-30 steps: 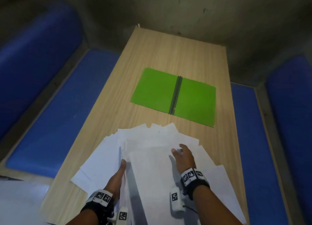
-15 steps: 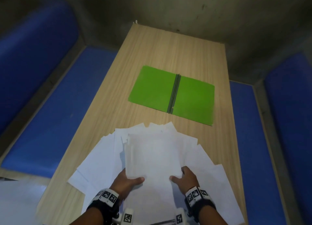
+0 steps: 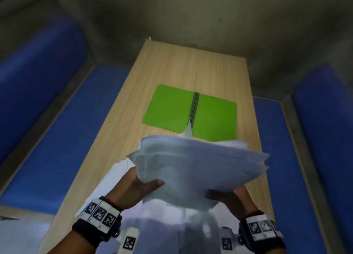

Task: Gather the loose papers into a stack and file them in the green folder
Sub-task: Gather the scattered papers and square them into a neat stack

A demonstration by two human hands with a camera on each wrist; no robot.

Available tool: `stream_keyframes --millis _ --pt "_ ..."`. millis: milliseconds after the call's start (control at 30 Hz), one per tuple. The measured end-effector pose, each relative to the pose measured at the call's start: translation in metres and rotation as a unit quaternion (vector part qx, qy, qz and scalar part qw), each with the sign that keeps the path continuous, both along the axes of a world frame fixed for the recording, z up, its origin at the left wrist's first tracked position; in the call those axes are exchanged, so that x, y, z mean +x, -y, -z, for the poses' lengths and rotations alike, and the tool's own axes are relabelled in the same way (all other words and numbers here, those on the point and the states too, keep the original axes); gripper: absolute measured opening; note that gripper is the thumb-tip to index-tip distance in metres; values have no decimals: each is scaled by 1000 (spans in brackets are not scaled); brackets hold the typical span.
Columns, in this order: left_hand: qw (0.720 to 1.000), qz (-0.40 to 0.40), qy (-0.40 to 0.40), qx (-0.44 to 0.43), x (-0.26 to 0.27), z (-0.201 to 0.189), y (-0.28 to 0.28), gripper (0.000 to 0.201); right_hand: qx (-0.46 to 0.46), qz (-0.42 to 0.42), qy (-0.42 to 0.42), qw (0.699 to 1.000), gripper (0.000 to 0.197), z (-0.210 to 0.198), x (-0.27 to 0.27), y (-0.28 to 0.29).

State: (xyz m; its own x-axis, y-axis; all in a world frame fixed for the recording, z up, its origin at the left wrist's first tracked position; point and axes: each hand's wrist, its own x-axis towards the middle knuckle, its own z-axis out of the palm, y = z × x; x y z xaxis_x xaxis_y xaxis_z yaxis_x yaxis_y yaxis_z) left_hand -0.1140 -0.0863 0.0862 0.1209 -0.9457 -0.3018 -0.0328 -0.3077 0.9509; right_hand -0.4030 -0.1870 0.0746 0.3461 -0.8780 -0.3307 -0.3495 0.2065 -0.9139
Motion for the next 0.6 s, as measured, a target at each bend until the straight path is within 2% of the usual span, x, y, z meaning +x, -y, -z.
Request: stream_keyframes --millis 67,200,300,433,500,600 --pt "1000 -2 17 -16 -4 2 6 18 -50 -22 -19 998 43 -16 2 1" --pt "999 4 40 -2 -21 22 10 27 -53 -4 -42 998 38 5 4 -4" --pt "999 -50 6 -7 -31 39 10 39 -20 11 -35 999 57 29 10 -16" --pt "996 -88 -10 -8 -38 40 16 44 -49 99 -16 994 47 39 20 -19" --pt "997 -79 0 3 -35 40 15 46 -48 130 7 990 56 34 19 -22" --pt "997 -60 39 24 -28 42 10 38 -64 127 7 990 63 32 13 -25"
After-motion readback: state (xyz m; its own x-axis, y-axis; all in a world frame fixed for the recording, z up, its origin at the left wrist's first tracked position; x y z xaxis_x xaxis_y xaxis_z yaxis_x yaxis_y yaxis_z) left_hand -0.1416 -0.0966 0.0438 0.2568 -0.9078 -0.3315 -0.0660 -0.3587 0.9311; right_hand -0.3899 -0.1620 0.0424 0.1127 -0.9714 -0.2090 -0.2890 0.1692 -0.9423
